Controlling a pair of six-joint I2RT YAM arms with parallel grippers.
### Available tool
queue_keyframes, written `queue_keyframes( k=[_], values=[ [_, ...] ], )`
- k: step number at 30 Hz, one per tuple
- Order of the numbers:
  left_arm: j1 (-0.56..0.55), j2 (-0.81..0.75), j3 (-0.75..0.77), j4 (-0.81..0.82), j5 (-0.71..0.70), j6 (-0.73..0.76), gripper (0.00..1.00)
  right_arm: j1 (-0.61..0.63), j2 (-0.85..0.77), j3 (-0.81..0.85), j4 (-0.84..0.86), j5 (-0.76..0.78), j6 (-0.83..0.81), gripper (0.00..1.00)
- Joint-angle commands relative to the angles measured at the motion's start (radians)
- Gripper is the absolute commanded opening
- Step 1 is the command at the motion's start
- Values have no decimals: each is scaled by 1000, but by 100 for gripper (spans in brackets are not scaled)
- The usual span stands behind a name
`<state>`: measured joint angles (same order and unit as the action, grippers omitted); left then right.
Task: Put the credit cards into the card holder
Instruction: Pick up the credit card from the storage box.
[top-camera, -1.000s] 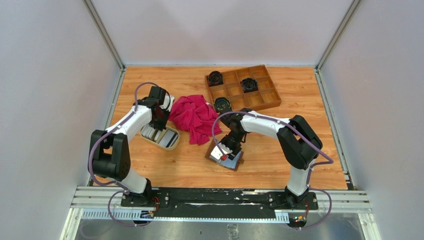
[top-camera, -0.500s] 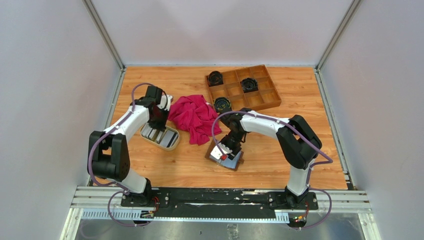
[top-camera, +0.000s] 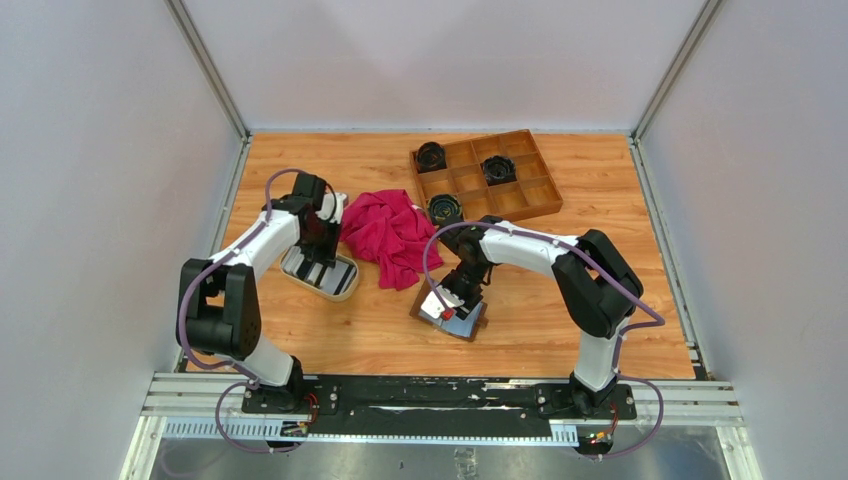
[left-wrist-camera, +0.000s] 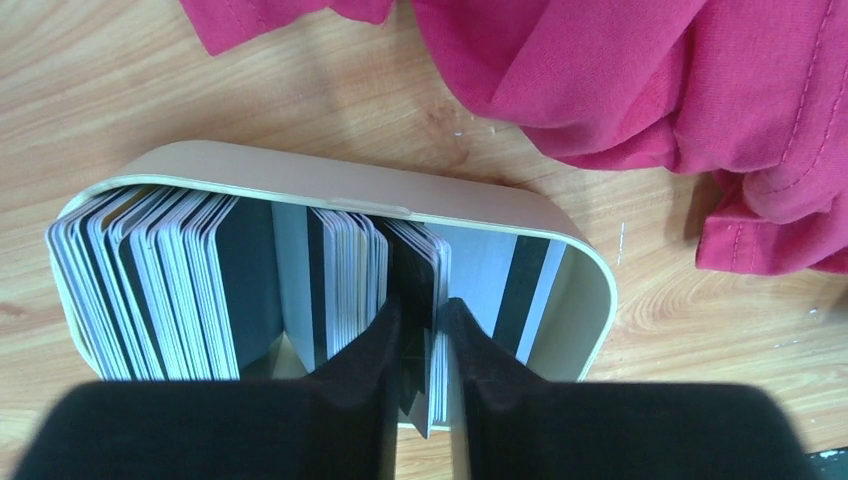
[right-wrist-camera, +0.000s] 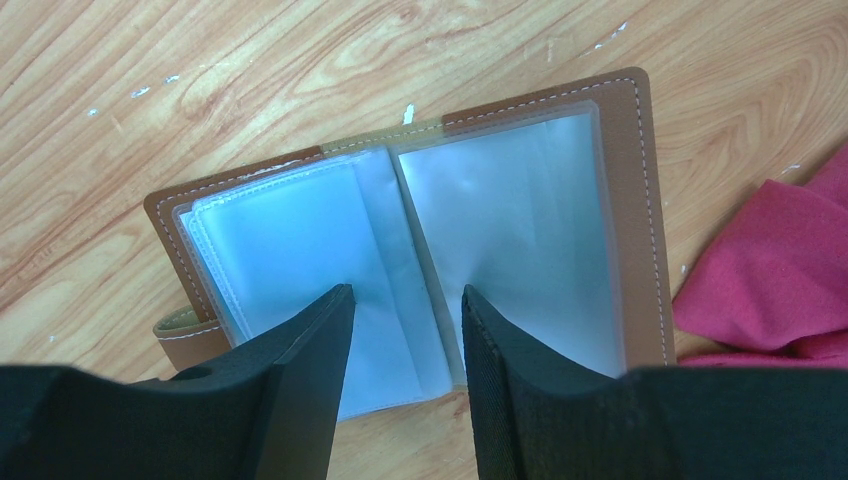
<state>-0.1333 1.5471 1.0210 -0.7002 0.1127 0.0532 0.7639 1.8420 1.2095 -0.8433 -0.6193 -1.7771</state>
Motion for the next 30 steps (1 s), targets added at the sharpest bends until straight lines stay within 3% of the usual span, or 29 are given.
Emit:
queue_keyframes(
  k=[1,12,15,21,27,30],
  values=[
    [14,-12,-9,-22,-2,-5,7,22,52,-16,-23,35,-22,48],
    [68,11,1,-23,-200,-9,5,23,56,-14,-24,33,-24,48],
    [117,43,14,-23,-116,-20,1,25,56,-14,-25,32,-24,47],
    [207,78,26,-19,223,-38,0,24,54,-13,-29,29,-24,47],
    [213,93,26,-18,286,-42,0,25,53,-12,-30,29,-25,47],
    [212,96,23,-20,213,-39,0,26,54,-12,-31,26,-27,47]
  ],
)
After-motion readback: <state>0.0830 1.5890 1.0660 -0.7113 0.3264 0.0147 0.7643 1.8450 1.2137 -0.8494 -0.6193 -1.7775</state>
